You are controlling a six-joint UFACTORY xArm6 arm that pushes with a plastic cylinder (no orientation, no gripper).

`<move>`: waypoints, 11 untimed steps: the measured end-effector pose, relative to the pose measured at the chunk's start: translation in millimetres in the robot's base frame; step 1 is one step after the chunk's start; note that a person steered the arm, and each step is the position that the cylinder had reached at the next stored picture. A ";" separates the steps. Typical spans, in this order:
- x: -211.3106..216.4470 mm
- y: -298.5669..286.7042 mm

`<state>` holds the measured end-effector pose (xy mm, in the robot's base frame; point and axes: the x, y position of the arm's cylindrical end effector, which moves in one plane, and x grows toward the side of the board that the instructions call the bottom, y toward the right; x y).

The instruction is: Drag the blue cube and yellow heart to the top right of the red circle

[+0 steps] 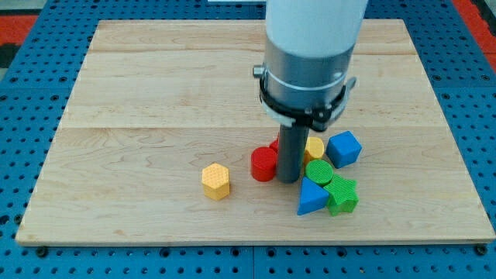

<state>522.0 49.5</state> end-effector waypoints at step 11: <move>-58.8 159.9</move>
<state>463.3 209.5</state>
